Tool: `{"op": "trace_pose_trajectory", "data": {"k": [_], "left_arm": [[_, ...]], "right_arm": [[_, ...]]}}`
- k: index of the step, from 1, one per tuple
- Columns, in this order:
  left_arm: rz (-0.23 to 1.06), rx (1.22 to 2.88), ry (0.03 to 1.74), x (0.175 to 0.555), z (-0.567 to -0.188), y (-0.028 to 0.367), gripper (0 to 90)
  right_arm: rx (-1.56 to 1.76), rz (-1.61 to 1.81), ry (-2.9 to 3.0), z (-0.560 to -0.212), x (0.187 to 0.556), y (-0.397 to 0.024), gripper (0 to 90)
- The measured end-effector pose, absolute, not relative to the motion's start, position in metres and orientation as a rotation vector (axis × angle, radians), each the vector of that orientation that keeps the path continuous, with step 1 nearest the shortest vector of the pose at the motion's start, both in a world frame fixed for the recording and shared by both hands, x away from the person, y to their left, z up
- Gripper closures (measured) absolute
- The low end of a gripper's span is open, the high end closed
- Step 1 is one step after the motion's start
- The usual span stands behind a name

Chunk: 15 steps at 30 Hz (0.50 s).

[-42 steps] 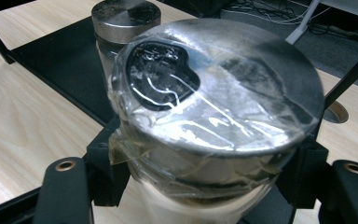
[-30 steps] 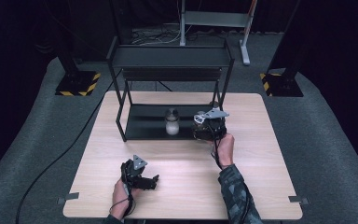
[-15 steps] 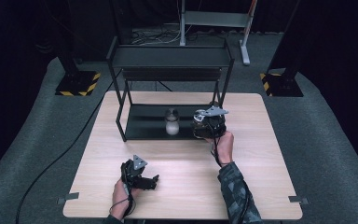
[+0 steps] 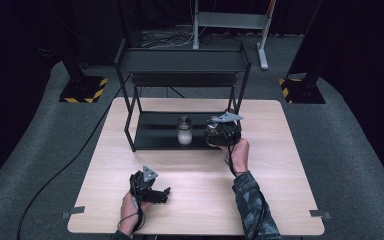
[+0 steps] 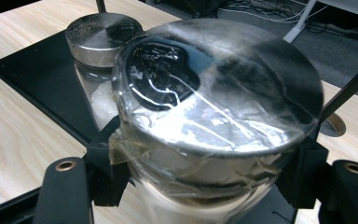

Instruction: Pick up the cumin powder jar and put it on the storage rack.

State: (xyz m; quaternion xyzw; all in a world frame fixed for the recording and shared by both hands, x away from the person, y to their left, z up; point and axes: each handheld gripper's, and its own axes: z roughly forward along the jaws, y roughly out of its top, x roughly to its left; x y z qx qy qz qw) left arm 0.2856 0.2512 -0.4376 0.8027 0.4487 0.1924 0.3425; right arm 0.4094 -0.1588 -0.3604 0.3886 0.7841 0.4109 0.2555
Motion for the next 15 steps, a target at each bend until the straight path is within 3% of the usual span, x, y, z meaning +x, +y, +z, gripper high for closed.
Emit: {"op": "trace_pose_trajectory", "data": {"k": [15], "left_arm": [[0.502, 2.087, 1.165, 0.2853, -0.4376, 0.2511, 1.0]], "right_arm": [[1.059, 1.107, 2.132, -0.3587, 0.4160, -0.1544, 30.1]]}}
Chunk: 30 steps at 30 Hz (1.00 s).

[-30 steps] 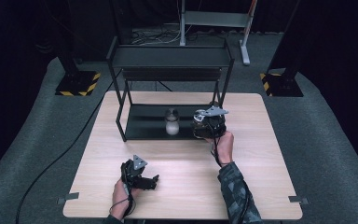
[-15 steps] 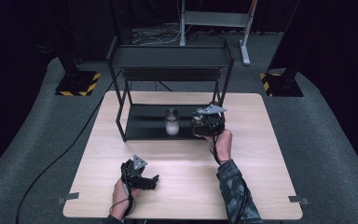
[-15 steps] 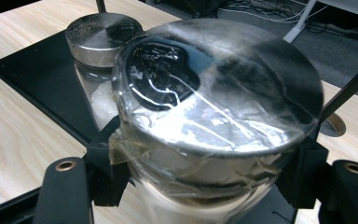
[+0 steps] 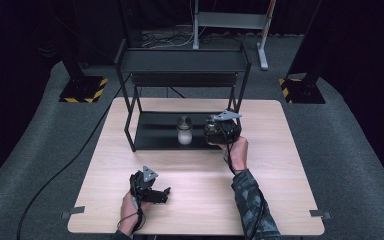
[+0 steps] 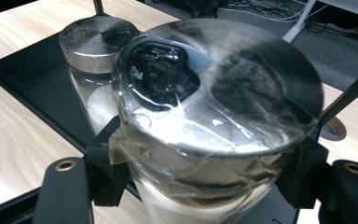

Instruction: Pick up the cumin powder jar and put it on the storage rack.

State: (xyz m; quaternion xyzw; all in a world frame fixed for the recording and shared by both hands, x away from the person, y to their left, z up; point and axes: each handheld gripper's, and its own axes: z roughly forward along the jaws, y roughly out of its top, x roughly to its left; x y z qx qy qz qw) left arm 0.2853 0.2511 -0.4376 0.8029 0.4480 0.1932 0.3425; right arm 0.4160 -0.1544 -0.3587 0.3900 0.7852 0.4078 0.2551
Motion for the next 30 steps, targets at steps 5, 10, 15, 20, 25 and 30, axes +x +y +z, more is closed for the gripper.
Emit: {"op": "trace_pose_trajectory", "data": {"k": [5, 10, 15, 20, 25, 30], "left_arm": [[0.500, 2.087, 1.166, 0.286, -0.438, 0.251, 1.0], [0.500, 2.087, 1.165, 0.286, -0.438, 0.251, 1.0], [0.500, 2.087, 1.166, 0.286, -0.438, 0.251, 1.0], [0.499, 2.087, 1.165, 0.286, -0.438, 0.251, 1.0], [0.499, 2.087, 1.164, 0.286, -0.438, 0.251, 1.0], [0.499, 2.087, 1.164, 0.286, -0.438, 0.251, 1.0]], "right_arm": [[1.053, 1.103, 2.142, -0.358, 0.420, -0.152, 30.0], [1.056, 1.109, 2.138, -0.358, 0.422, -0.152, 30.1], [1.061, 1.106, 2.143, -0.358, 0.427, -0.150, 30.1], [1.075, 1.115, 2.141, -0.360, 0.430, -0.150, 30.0], [1.079, 1.112, 2.147, -0.363, 0.433, -0.149, 30.0], [1.088, 1.114, 2.148, -0.364, 0.437, -0.148, 30.0]]}}
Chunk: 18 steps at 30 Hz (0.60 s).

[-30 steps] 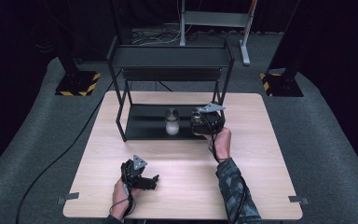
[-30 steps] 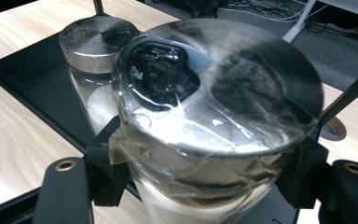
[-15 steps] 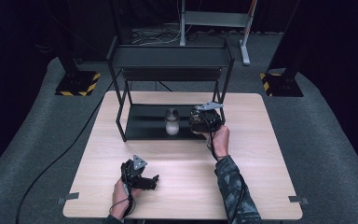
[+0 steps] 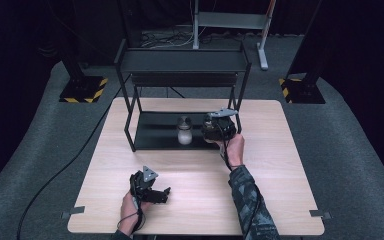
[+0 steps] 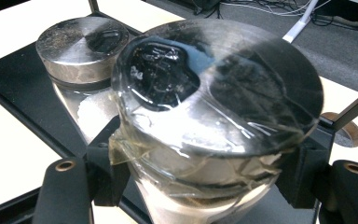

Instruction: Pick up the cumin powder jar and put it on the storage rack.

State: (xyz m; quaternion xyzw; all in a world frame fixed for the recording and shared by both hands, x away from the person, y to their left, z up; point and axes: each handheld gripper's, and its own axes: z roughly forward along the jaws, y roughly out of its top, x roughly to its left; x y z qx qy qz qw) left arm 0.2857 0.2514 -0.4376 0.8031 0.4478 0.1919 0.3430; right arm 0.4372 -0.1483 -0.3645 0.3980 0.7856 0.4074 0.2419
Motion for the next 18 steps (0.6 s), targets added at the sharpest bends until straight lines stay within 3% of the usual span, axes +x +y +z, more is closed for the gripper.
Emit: {"op": "trace_pose_trajectory", "data": {"k": [18], "left_arm": [[0.499, 2.089, 1.161, 0.286, -0.438, 0.252, 1.0]], "right_arm": [[1.082, 1.121, 2.158, -0.376, 0.444, -0.144, 30.0]]}}
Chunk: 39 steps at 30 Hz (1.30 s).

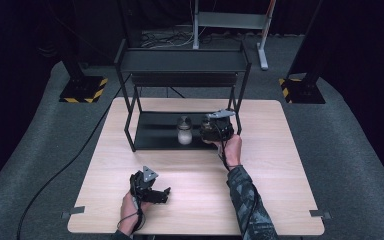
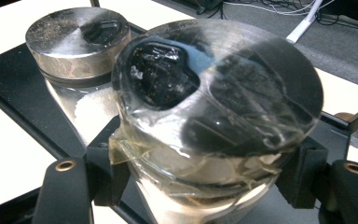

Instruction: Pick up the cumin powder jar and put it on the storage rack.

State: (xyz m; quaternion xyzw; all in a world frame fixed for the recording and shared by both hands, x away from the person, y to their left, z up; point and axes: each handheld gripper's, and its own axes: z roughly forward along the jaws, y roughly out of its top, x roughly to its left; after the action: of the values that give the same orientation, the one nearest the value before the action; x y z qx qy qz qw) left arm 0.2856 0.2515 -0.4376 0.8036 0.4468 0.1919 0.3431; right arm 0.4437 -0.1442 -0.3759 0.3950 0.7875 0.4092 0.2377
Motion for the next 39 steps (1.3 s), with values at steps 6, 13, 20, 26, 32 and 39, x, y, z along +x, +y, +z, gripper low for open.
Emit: {"op": "trace_pose_trajectory", "data": {"k": [6, 13, 20, 26, 32, 39], "left_arm": [[0.499, 2.089, 1.160, 0.286, -0.438, 0.252, 1.0], [0.501, 2.089, 1.160, 0.285, -0.438, 0.251, 1.0], [0.504, 2.090, 1.157, 0.285, -0.438, 0.251, 1.0], [0.502, 2.090, 1.158, 0.285, -0.438, 0.251, 1.0], [0.502, 2.089, 1.158, 0.285, -0.438, 0.251, 1.0], [0.502, 2.090, 1.158, 0.285, -0.438, 0.252, 1.0]], "right_arm": [[1.091, 1.132, 2.156, -0.379, 0.447, -0.143, 30.0], [1.091, 1.123, 2.171, -0.383, 0.451, -0.141, 30.0], [1.094, 1.133, 2.173, -0.387, 0.453, -0.141, 30.0], [1.099, 1.136, 2.179, -0.391, 0.456, -0.141, 30.1], [1.104, 1.148, 2.178, -0.395, 0.457, -0.142, 30.1], [1.097, 1.163, 2.164, -0.399, 0.457, -0.141, 30.0]]}}
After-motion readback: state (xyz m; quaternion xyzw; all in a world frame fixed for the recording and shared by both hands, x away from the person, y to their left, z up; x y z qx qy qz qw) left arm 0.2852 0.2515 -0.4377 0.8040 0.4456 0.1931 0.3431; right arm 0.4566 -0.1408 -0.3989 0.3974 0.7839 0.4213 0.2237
